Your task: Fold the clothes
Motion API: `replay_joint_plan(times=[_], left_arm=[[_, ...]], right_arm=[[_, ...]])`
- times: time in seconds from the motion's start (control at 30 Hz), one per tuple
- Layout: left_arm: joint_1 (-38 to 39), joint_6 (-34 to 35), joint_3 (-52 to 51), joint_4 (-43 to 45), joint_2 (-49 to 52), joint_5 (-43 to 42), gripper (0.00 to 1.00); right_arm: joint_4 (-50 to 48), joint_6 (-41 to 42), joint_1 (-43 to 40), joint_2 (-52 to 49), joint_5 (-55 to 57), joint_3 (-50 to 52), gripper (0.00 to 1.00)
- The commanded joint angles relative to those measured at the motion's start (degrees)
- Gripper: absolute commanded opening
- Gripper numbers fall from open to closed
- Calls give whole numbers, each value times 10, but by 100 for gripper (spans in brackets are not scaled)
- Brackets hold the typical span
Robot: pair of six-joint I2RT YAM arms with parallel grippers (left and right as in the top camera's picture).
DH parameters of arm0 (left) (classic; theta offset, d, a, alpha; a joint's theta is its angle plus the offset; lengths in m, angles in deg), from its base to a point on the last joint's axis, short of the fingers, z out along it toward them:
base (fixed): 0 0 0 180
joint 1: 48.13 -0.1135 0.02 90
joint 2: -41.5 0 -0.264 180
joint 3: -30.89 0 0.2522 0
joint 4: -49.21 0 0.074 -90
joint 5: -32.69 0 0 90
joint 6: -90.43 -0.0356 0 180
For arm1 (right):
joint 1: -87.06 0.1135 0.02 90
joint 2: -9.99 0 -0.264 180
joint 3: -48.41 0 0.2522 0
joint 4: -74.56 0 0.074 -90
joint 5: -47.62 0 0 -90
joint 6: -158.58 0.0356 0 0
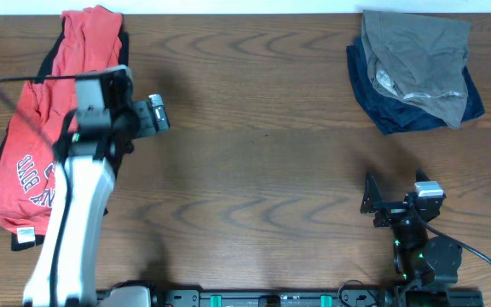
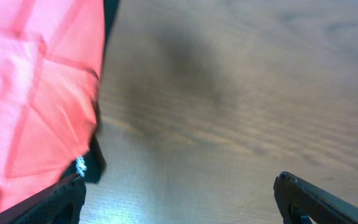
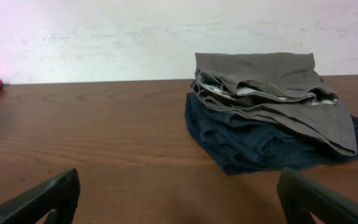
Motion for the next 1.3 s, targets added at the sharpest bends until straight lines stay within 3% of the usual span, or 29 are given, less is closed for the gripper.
replay_joint_plan(times=[0.0,0.27,0.5,0.8,1.27], left_arm=[[1,-36,-50,15,-80,1,98],[1,-104,-240,143,-335,-14,98],[1,-104,-410,210,-520,-13,98],[1,-83,-602,350,-673,-15,98],[3,-82,-612,252,-760,-13,98]], right_arm=[[-2,-9,9,6,4,5,99],[-2,-9,9,6,4,5,99],[-2,-9,9,6,3,5,99],[-2,-9,9,6,4,5,99],[-2,-9,9,6,4,5,99]])
